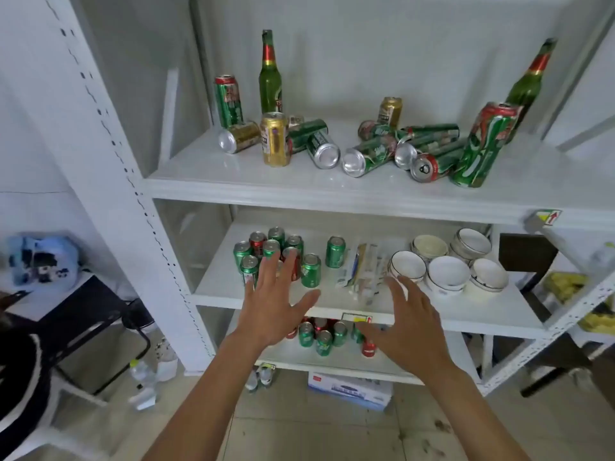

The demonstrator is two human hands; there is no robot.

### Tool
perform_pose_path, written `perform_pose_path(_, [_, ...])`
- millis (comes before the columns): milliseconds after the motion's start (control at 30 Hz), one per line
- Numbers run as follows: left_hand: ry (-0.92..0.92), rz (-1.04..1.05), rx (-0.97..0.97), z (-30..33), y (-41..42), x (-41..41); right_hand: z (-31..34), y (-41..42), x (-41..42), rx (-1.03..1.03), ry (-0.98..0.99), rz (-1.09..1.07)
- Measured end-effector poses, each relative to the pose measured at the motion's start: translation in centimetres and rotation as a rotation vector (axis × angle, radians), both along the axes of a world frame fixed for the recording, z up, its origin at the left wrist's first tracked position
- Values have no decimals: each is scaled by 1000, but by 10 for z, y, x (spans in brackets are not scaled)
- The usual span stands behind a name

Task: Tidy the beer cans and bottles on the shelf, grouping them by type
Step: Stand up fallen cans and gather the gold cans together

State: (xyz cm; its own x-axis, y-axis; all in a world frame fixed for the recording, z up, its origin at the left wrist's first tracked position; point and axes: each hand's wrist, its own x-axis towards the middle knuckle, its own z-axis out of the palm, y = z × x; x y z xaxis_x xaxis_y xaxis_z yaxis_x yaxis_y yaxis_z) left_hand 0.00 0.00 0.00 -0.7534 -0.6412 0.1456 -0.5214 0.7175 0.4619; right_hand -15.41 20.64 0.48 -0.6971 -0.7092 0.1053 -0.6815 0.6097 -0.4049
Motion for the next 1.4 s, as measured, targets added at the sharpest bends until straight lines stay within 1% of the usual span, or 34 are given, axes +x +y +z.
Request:
perform_pose_path(67, [89, 13, 25, 9, -9, -13, 12, -4, -15, -75, -28, -24])
perform_pose_path(167, [173, 31, 37, 29, -25, -35, 31, -16, -38, -109, -39, -17])
perform_pose_path(233, [230, 57, 52, 44, -37, -47, 46, -30, -51, -153, -41, 22])
perform_pose_path(433, [380, 50, 36, 78, -81, -64, 79, -80, -78, -261, -37, 123])
perform_pose_path(533, [389, 66, -26, 96, -105, -72, 92, -107, -86, -342, -10, 173])
perform_pose_path(667, [366, 51, -78, 111, -142, -81, 108, -143, -91, -343, -5, 187])
perform_pose_path(767, [409, 41, -107, 119, -174, -88, 116, -174, -95, -350, 25, 187])
perform_pose_path(867, [464, -16, -123, 122, -210, -91, 121, -209, -98, -387, 22, 173])
perform_pose_path(967, [498, -94, -107, 123, -247, -91, 123, -244, -98, -487, -40, 143])
perform_pose_path(1033, [523, -114, -105, 126, -269, -91, 125, -265, -96, -528, -31, 127])
perform_pose_path(1133, [515, -126, -134, 130, -298, -94, 126, -289, -101, -510, 55, 63])
perform_pose_path(1267, [499, -149, -98, 135, -325, -103, 128, -303, -109, -505, 172, 37])
perform_pose_path(1333, [495, -118, -78, 133, -335, -108, 131, -310, -121, -489, 199, 53])
perform_pose_path(1400, [491, -89, -46, 134, -340, -112, 138, -317, -134, -418, 193, 66])
